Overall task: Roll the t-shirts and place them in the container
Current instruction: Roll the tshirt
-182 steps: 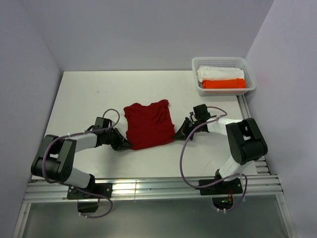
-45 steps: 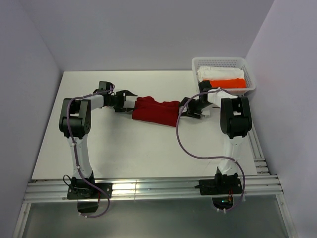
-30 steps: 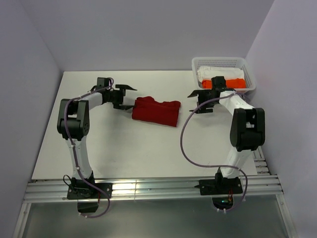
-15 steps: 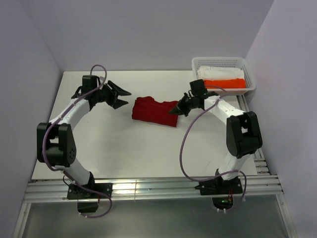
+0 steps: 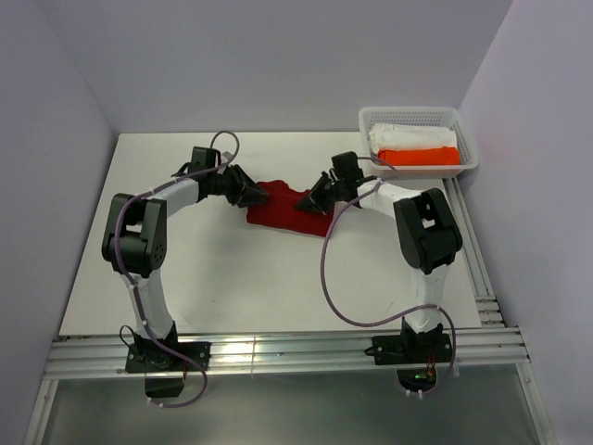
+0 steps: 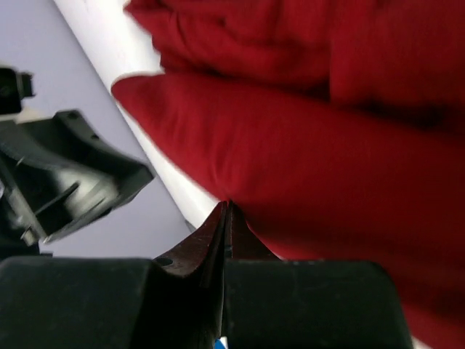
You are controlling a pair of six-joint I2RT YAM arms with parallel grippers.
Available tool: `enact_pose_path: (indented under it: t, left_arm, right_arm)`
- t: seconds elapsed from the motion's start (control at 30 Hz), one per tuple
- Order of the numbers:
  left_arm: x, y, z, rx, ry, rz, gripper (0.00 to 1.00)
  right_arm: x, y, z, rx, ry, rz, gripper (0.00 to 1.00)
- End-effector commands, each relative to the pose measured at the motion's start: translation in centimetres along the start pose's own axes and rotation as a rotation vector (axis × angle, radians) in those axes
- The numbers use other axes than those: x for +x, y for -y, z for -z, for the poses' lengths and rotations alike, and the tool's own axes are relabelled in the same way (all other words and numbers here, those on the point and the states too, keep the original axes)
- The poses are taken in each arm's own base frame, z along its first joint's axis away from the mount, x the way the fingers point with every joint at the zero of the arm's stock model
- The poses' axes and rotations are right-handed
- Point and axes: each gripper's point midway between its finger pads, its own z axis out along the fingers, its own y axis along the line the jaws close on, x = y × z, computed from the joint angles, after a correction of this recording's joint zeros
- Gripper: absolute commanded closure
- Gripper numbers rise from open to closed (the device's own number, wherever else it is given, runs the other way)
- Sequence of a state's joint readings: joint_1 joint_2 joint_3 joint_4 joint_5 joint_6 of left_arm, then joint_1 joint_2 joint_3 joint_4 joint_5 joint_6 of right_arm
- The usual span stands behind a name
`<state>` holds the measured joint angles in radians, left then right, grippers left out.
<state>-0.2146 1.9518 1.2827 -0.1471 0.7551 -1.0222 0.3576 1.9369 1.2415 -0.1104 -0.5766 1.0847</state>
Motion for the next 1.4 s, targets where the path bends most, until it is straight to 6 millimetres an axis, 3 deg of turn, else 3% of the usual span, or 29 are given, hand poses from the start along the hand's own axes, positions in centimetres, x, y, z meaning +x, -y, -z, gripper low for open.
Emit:
enact_pose_path:
  t: [0.0, 0.13, 0.37, 0.57, 0.7, 0.9, 0.97, 1.0, 1.03, 1.1, 1.13, 1.2, 1.23, 1.3, 1.37]
  left_arm:
    - [-1.4, 3.5, 0.5, 0.091, 0.023, -0.133, 0.64]
    - [-2.1, 2.6, -0.8, 0.095, 0.009, -0.103, 0.64]
    - [-3.2, -2.4, -4.3, 0.011, -0.021, -0.035, 0.67]
    - [-4.6, -4.3, -6.2, -0.029, -0.019, 0.003, 0.69]
    - [-4.8, -5.3, -6.9, -0.050, -0.030, 0.023, 0.69]
    - [-4.7, -6.6, -6.9, -0.117, -0.031, 0.032, 0.69]
    - [-4.2, -7.5, -6.4, -0.170, -0.035, 0.033, 0.70]
    - [-3.9, -7.9, -6.1, -0.190, -0.036, 0.037, 0.70]
    - [-3.2, -8.6, -5.7, -0.214, -0.046, 0.042, 0.70]
    - [-2.3, -8.7, -4.8, -0.235, -0.049, 0.042, 0.71]
    - [-1.1, -9.0, -4.1, -0.254, -0.055, 0.034, 0.70]
    - [0.6, -9.4, -3.3, -0.289, -0.072, 0.026, 0.70]
    - [1.9, -9.6, -2.6, -0.300, -0.082, 0.024, 0.71]
    - [4.8, -10.7, -2.0, -0.350, -0.116, 0.021, 0.71]
    - [6.5, -10.0, -0.9, -0.355, -0.117, -0.004, 0.71]
  right_arm:
    - [-2.3, -3.2, -1.0, -0.090, 0.058, 0.036, 1.00]
    - [-3.4, -2.2, -2.8, -0.069, 0.069, -0.025, 1.00]
    - [-5.5, 0.4, -4.5, -0.071, 0.112, -0.106, 1.00]
    - [-7.6, 1.3, -5.7, -0.045, 0.132, -0.088, 1.00]
    - [-8.8, 1.7, -5.9, -0.023, 0.155, -0.086, 1.00]
    - [-9.3, 4.9, -6.2, 0.151, 0.169, -0.089, 1.00]
    - [-8.2, 6.5, -5.8, 0.205, 0.153, -0.096, 1.00]
    - [-7.9, 6.4, -5.3, 0.207, 0.155, -0.090, 1.00]
    - [-6.8, 7.9, -5.0, 0.242, 0.137, -0.095, 1.00]
    - [-5.6, 7.8, -4.2, 0.249, 0.129, -0.074, 1.00]
    - [-4.4, 9.3, -3.9, 0.278, 0.109, -0.075, 1.00]
    - [-2.6, 9.0, -3.1, 0.273, 0.093, -0.045, 1.00]
    - [-1.3, 10.2, -2.9, 0.296, 0.074, -0.038, 1.00]
    - [1.1, 10.8, -2.1, 0.311, 0.045, -0.004, 1.00]
    - [2.9, 11.1, -1.6, 0.319, 0.024, 0.017, 1.00]
